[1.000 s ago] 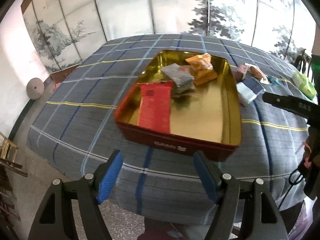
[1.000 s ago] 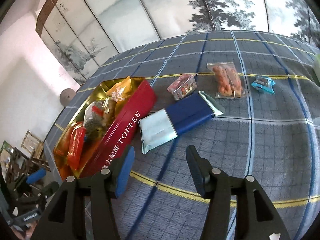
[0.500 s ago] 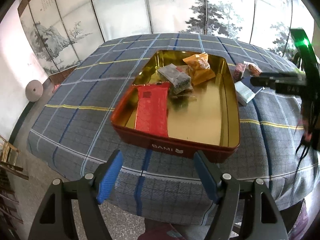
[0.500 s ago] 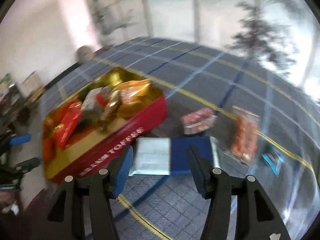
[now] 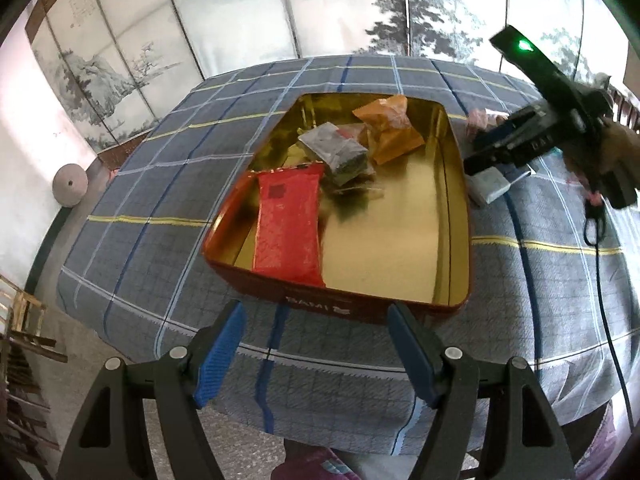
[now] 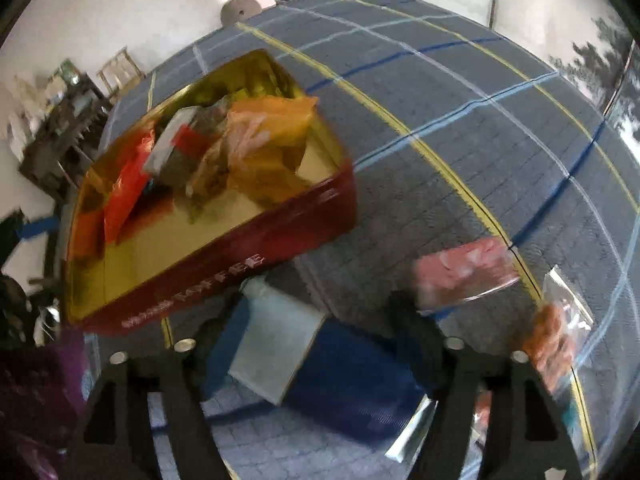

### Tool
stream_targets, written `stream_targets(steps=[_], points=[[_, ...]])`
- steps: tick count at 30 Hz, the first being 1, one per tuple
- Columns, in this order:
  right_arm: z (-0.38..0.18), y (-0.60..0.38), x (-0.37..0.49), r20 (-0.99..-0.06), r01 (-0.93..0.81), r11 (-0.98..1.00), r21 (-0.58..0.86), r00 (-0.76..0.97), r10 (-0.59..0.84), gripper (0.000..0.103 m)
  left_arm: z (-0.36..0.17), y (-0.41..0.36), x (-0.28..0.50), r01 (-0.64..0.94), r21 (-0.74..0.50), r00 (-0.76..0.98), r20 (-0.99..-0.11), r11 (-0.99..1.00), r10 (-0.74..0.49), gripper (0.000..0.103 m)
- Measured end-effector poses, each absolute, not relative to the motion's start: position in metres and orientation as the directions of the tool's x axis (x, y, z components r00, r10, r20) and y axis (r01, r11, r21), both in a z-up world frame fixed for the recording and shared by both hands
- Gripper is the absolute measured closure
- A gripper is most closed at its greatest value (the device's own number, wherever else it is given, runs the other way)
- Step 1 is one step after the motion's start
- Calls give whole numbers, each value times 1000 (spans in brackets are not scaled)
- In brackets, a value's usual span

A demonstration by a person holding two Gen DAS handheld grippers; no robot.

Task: Organize snacks
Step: 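Move the right tool toward the blue-and-white box beside the tin, then grasp the blue-and-white box with the right tool and lift it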

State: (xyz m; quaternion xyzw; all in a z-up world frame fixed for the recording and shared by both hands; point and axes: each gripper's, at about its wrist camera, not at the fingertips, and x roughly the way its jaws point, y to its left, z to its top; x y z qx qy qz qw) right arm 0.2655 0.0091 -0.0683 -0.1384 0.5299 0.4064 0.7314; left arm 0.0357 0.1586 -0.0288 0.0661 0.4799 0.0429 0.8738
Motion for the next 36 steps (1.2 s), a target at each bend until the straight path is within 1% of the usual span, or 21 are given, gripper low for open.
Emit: stream_targets(steps=[1, 2, 3, 6, 9, 12, 14, 16, 19, 20, 21, 22, 23, 24, 26, 28, 31, 33, 36], points=[[-68, 6, 268, -884, -731, 631, 260, 83, 460, 30, -29, 157, 37, -7, 162, 534, -834, 987, 141, 28], [-68, 2, 269, -883, -714, 635, 294, 51, 466, 24, -29, 155, 37, -6, 172, 532, -833, 985, 149, 28], [-68, -3, 266, -886, -705, 636, 314, 24, 463, 21, -28, 154, 38, -3, 182, 530, -833, 983, 156, 28], [-69, -19, 240, -906, -720, 633, 286, 12, 424, 19, -24, 153, 36, -2, 179, 546, -824, 984, 151, 28], [-70, -25, 208, -919, -746, 614, 257, 6, 393, 19, -24, 151, 35, 1, 192, 551, -819, 981, 159, 28], [-65, -20, 189, -932, -773, 614, 160, 86, 351, 20, -26, 149, 34, 4, 182, 536, -831, 983, 151, 28], [-62, -16, 190, -930, -758, 639, 129, 131, 343, 19, -26, 148, 32, 5, 180, 533, -833, 984, 150, 28], [-62, -10, 199, -928, -722, 678, 137, 147, 344, 19, -24, 147, 29, 5, 183, 536, -831, 983, 152, 28], [-73, 3, 209, -942, -688, 724, 50, 209, 263, 20, -20, 146, 25, 6, 183, 548, -823, 983, 150, 28], [-73, 8, 206, -933, -684, 729, 20, 249, 259, 26, -18, 145, 24, 7, 184, 551, -821, 983, 149, 28], [-70, 6, 203, -925, -680, 733, 26, 261, 275, 40, -17, 145, 23, 12, 183, 555, -819, 983, 146, 28], [-67, 7, 196, -920, -675, 737, 20, 276, 278, 50, -15, 144, 22, 19, 180, 560, -817, 983, 139, 28], [-65, 8, 188, -921, -669, 744, -1, 291, 260, 57, -13, 143, 20, 27, 175, 566, -814, 984, 129, 28], [-64, 7, 178, -923, -657, 753, -33, 310, 229, 57, -10, 143, 19, 34, 170, 572, -811, 985, 120, 28], [-62, -8, 157, -914, -650, 757, -71, 346, 211, 56, -5, 140, 15, 40, 173, 588, -800, 984, 117, 28], [-60, -41, 136, -899, -606, 793, -59, 379, 222, 56, 1, 135, 11, 59, 169, 611, -785, 984, 98, 28], [-49, -118, 115, -862, -432, 902, -17, 463, 205, 56, 7, 124, 6, 106, 146, 632, -773, 984, 47, 28], [-43, -170, 106, -840, -300, 954, 18, 512, 177, 56, 7, 112, 7, 155, 120, 615, -788, 981, -1, 28], [-45, -243, 104, -828, -88, 994, 64, 551, 102, 56, 11, 92, 14, 219, 69, 593, -802, 973, -77, 28]])
